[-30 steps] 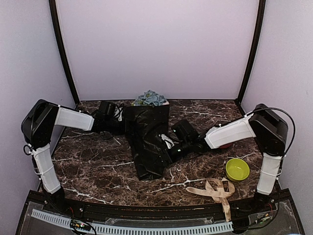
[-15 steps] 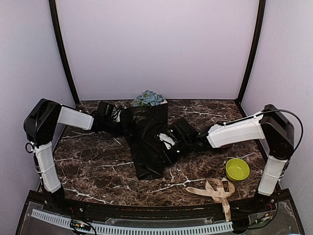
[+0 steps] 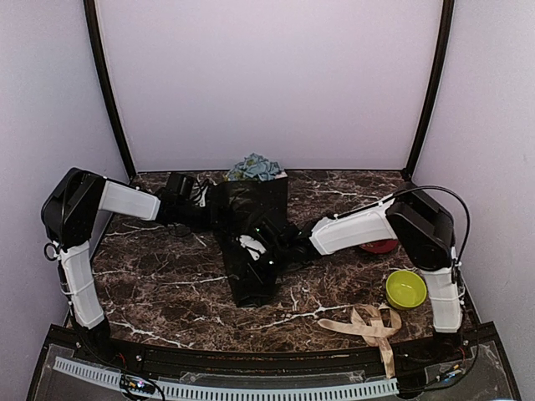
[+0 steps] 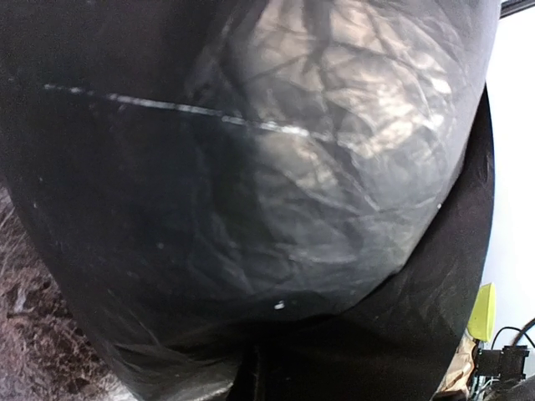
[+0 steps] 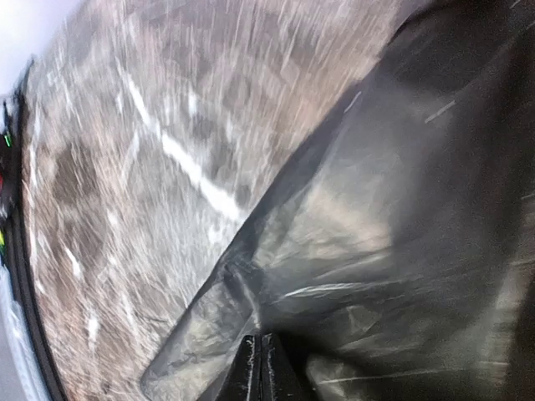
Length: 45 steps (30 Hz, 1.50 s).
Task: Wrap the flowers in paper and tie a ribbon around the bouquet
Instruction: Press the fold line on the folded bouquet.
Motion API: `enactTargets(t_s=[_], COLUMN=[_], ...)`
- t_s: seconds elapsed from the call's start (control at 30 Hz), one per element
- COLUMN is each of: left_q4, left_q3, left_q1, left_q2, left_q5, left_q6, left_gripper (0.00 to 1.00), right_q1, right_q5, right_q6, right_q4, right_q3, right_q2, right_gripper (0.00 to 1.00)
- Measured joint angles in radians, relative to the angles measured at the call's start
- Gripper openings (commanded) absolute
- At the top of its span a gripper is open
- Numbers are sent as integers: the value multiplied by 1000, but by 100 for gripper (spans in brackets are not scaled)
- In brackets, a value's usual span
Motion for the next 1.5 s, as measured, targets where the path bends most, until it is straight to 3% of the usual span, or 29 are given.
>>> enactTargets(t_s=[0.37,0.6,0.97,1.27,1.5], left_q4=[-111,-146,-145,-147,-161], left_q3=[141,169,192,192,192], left_q1=[0,3,18,18,16], left_q2=[50,62,78,78,79], left_q5=[14,12,9,15,27], left_q6=[37,48,60,60,64], left_gripper=[2,0,0,0,0], right_q1=[57,68,76,67,68], right_q5=[-10,-14,-66,83,129], right_q6=[-32,-64,-49,-47,-38], right_q4=[29,-16,-63,-100,-41], right_q3=[-44,-53,-149,-171,-302], right_q2=[12,-13,-306,-156,-216], right_gripper=[1,8,19,16,16])
